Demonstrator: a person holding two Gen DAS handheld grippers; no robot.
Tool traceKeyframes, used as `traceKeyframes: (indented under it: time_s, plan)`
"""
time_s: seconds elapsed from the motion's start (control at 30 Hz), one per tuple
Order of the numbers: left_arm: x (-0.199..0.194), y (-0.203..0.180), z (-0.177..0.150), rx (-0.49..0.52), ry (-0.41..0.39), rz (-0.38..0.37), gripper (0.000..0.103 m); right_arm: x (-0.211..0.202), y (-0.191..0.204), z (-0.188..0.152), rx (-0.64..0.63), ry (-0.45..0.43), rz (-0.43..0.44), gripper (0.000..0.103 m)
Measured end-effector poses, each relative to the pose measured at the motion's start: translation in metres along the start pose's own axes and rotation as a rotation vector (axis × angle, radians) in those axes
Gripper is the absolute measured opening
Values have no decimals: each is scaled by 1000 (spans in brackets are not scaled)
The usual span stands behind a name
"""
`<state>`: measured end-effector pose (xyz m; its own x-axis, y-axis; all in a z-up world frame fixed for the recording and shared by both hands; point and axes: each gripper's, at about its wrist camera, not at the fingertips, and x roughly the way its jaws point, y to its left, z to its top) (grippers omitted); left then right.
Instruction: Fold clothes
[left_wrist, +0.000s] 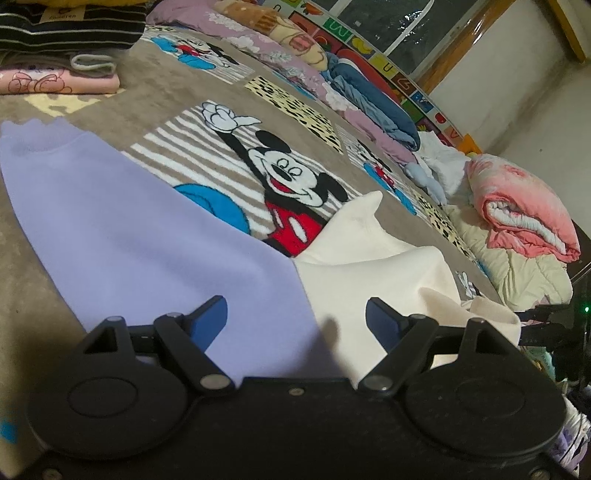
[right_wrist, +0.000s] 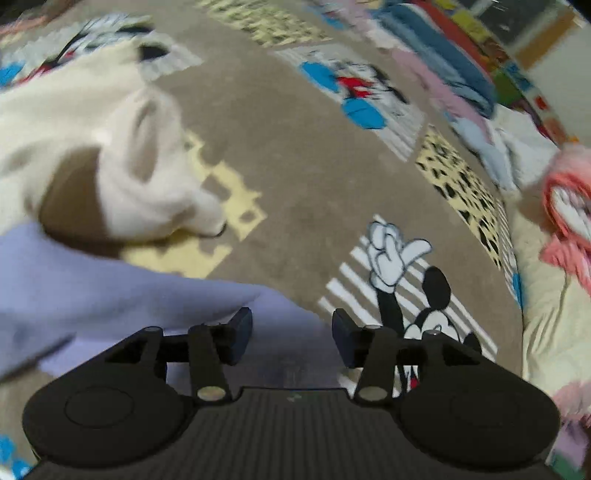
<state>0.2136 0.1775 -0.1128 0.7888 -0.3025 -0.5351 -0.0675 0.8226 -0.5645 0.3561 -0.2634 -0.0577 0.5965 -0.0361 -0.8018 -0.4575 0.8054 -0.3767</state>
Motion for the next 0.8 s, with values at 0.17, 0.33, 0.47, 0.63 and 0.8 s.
traceKeyframes:
  time_s: [0.17, 0.33, 0.47, 0.63, 0.8]
  plan:
    - [-1, -2, 0, 0, -1, 5, 82, -21, -42, -43, 391, -122, -46, 72]
    - [-1, -3, -1, 5, -2, 10, 82, -24, -76, -119, 936, -193, 75, 70]
    - [0, -4, -2, 3, -6, 12, 82, -13, -72, -165, 1231, -245, 184, 65]
    - [1, -3, -1, 5, -13, 9, 82, 4, -48, -170, 1318, -277, 240, 63]
    - [2, -2, -1, 10, -17, 6, 82, 19, -32, -164, 1389, -327, 199, 31]
